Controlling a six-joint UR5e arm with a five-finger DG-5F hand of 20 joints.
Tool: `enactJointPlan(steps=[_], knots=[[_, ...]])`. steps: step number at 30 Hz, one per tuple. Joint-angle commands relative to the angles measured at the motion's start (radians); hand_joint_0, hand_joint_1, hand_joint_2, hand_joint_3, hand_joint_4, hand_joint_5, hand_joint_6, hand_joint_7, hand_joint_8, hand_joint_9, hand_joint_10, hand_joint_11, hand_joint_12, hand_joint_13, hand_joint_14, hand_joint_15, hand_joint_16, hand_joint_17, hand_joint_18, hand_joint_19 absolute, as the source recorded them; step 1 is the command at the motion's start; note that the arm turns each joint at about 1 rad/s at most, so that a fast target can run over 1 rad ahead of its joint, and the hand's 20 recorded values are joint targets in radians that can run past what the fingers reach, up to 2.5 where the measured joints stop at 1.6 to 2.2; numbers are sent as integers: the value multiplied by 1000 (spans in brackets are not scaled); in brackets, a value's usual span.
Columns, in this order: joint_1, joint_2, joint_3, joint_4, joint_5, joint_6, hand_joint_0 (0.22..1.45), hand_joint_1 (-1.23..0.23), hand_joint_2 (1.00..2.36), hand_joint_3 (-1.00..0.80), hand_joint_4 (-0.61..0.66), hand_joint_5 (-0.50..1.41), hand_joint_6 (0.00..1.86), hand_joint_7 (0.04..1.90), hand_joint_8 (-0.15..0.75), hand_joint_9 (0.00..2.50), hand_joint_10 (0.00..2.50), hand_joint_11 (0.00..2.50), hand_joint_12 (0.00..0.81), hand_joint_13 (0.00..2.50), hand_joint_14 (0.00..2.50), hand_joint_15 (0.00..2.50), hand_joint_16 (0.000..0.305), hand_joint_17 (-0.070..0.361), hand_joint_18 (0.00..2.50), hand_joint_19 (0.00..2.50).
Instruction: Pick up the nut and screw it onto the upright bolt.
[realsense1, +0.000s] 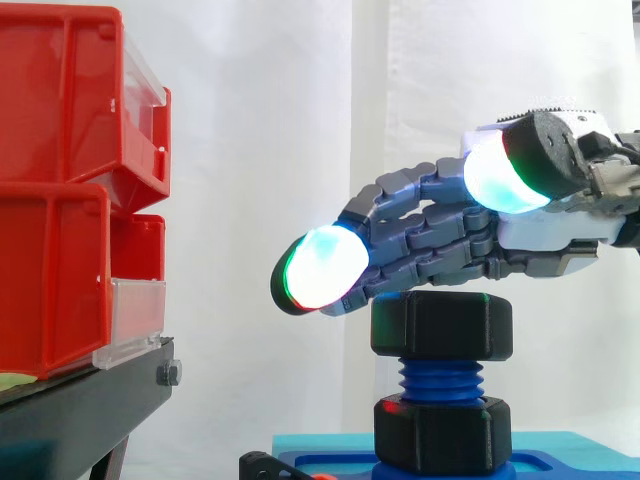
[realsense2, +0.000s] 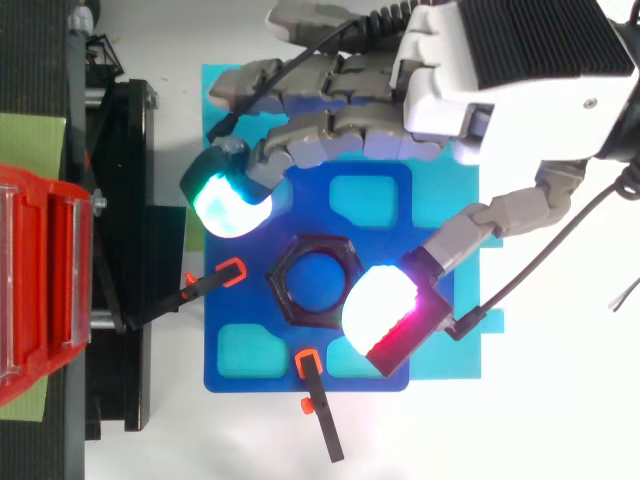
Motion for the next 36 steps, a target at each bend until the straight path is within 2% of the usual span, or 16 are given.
enactJointPlan(steps=[1,7,17,24,36], knots=[[4,0,0,-9,0,0,370,-358,1000,-500,110,-190,501,603,256,202,0,0,409,22,0,0,61,136,0,0],[19,0,0,-40,10,-3,380,-329,1000,-500,143,-158,502,667,265,302,0,0,408,90,0,0,60,134,0,0],[27,0,0,-44,16,-3,400,-339,1000,-500,190,-89,503,853,278,479,0,0,398,176,0,0,56,126,0,0],[27,0,0,-44,16,-3,418,-355,1000,-500,205,-51,504,948,278,580,0,0,383,261,0,0,51,115,0,0],[10,0,0,-44,11,-3,440,-373,1000,-500,185,-20,505,1008,270,737,0,0,369,352,0,0,47,105,0,0]])
